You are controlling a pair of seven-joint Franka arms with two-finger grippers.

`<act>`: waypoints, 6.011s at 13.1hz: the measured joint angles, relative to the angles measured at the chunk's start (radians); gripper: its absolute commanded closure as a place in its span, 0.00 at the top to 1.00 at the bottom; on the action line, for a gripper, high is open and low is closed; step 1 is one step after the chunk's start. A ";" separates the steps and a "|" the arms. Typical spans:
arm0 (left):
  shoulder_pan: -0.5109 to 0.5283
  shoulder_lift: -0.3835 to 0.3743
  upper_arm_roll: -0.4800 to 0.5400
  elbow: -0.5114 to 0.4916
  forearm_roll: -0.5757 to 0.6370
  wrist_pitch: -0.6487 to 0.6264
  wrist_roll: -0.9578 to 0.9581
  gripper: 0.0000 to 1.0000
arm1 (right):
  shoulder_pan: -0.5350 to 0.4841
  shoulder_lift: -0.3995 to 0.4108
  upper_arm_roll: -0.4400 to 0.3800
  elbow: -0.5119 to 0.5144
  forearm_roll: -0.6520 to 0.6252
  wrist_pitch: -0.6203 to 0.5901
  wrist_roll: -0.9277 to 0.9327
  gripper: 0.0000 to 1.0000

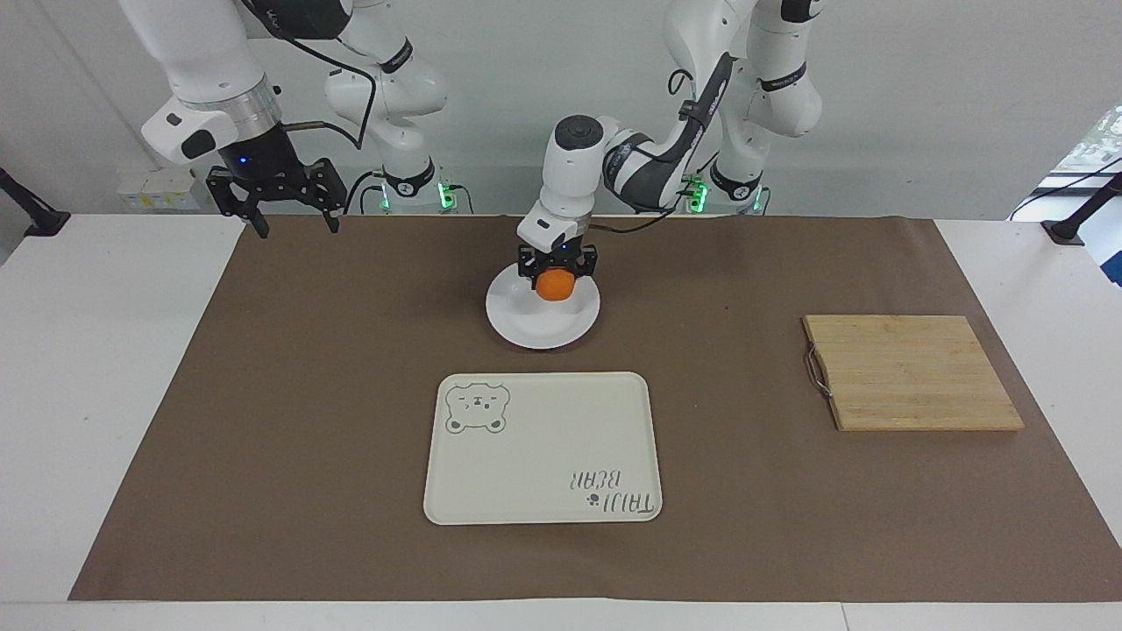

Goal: Place orange and plate with both arms
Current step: 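Release the orange onto the white plate with the left gripper, then retract the left gripper while the right gripper reaches the plate rim, then grip the plate rim with the right gripper, then slide the plate with the right gripper onto the bear tray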

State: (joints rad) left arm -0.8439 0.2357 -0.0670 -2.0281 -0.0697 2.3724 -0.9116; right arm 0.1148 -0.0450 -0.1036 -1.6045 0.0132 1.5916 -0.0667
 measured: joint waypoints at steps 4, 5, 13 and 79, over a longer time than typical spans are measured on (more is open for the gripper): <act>-0.036 0.056 0.005 0.012 0.000 0.050 -0.026 1.00 | 0.000 0.000 0.000 0.000 0.000 0.000 0.000 1.00; -0.029 0.049 0.013 0.027 0.000 0.040 -0.027 1.00 | -0.001 0.000 -0.001 0.000 0.000 0.000 0.000 1.00; 0.211 -0.093 0.036 0.105 0.000 -0.240 0.052 1.00 | -0.018 -0.020 -0.001 -0.009 0.069 -0.079 -0.006 1.00; 0.825 -0.245 0.053 0.405 0.095 -0.836 0.998 1.00 | 0.153 0.360 0.004 -0.384 1.239 0.531 -0.406 0.00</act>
State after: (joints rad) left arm -0.0191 -0.0094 -0.0137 -1.6231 0.0257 1.5362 0.0867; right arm 0.2681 0.3153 -0.0994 -1.9888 1.2523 2.1227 -0.4723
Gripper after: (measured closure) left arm 0.000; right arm 0.960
